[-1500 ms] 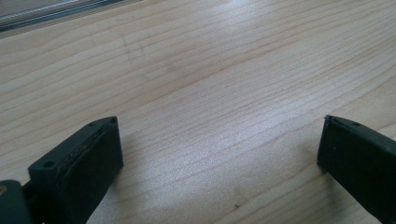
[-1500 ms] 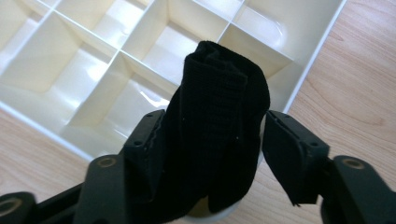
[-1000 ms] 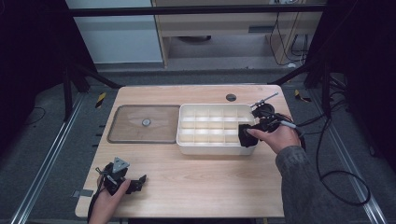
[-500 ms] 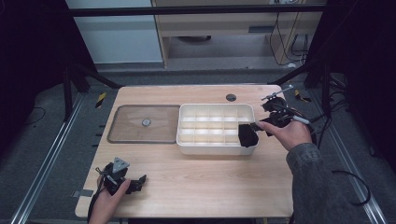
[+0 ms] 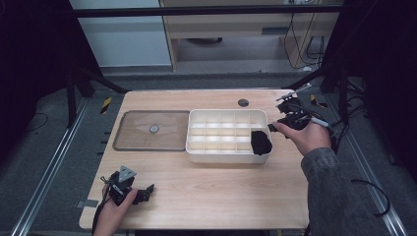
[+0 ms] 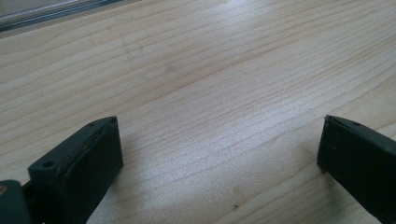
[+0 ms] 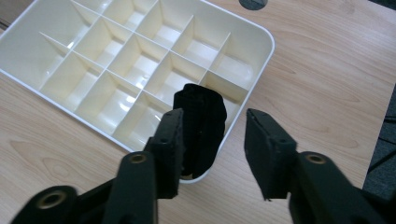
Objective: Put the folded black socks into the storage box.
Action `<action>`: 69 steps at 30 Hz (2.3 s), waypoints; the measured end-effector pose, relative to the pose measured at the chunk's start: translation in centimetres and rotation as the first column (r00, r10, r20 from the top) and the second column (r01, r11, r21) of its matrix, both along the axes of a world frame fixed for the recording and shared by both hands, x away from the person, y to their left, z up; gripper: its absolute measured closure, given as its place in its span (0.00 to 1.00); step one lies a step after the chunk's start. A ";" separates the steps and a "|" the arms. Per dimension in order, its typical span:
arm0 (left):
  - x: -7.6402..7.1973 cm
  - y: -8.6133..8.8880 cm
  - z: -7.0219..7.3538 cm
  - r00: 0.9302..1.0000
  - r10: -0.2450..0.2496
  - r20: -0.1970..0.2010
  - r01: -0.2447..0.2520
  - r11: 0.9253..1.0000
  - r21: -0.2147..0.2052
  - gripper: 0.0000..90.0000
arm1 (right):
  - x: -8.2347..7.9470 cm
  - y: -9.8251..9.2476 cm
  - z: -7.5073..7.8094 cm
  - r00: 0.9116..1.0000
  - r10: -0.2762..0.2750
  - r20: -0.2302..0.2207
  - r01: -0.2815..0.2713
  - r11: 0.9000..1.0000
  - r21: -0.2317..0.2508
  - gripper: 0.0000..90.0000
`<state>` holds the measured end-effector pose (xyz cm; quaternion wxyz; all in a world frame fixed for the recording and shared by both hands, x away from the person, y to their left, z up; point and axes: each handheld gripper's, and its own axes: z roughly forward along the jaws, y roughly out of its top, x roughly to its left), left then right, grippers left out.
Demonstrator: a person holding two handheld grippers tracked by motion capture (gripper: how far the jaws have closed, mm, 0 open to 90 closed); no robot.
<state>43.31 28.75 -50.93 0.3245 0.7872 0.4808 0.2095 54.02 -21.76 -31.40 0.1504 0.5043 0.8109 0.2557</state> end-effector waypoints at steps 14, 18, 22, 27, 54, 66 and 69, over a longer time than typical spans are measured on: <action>0.0 0.0 0.0 1.000 -0.002 0.000 0.002 1.000 0.002 0.00 | 0.3 1.0 0.8 1.000 0.016 0.011 -0.017 1.000 0.024 1.00; 0.0 0.0 0.0 1.000 -0.002 0.000 0.002 1.000 0.002 0.00 | 0.3 1.2 0.8 1.000 0.024 0.005 -0.025 0.999 0.024 1.00; 0.0 0.0 0.0 1.000 -0.002 0.000 0.002 1.000 0.002 0.00 | 0.4 1.4 0.8 1.000 0.027 0.001 -0.027 0.999 0.022 1.00; 0.0 0.0 0.0 1.000 -0.002 -0.001 0.002 1.000 0.004 0.00 | 0.6 1.7 0.6 1.000 0.029 -0.001 -0.029 0.999 0.017 1.00; -0.1 -0.1 0.0 1.000 0.000 -0.001 0.000 1.000 -0.001 0.00 | 2.2 4.3 -4.7 0.998 0.037 -0.059 -0.036 0.999 0.011 1.00; -0.1 -0.1 0.0 1.000 0.000 -0.002 0.000 1.000 -0.001 0.00 | 2.9 4.6 -6.1 0.996 0.023 -0.081 -0.024 1.000 -0.007 1.00; -0.1 -0.1 0.0 1.000 -0.002 -0.001 0.002 1.000 0.001 0.00 | 3.1 4.5 -6.3 0.996 0.015 -0.087 -0.015 1.000 -0.006 1.00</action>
